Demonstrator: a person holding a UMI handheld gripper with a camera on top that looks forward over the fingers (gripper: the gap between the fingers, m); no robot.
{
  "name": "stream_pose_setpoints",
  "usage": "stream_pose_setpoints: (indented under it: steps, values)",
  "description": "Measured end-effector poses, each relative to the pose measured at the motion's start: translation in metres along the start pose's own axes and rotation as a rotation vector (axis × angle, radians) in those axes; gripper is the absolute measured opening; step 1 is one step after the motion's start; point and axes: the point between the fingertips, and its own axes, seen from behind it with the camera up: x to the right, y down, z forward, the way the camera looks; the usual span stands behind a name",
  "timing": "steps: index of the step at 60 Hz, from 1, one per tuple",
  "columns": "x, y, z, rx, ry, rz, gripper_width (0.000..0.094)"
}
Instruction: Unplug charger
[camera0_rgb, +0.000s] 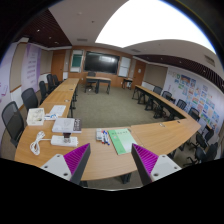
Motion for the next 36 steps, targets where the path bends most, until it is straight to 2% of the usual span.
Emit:
stream_pose_setpoints:
  steps: [9, 19, 28, 36]
  values:
    - [-0.015, 0.027, 0.006, -0.054, -0.018, 0.006, 0.0849]
    - [-0.056, 0.099, 0.053, -0.148, -0.043, 0.001, 0.0853]
    - [-0.124, 0.164, 0.100, -0.224, -0.116, 0.008, 0.0856]
    - [-0.199, 0.176, 0.162, -0.192, -0.191, 0.030, 0.0856]
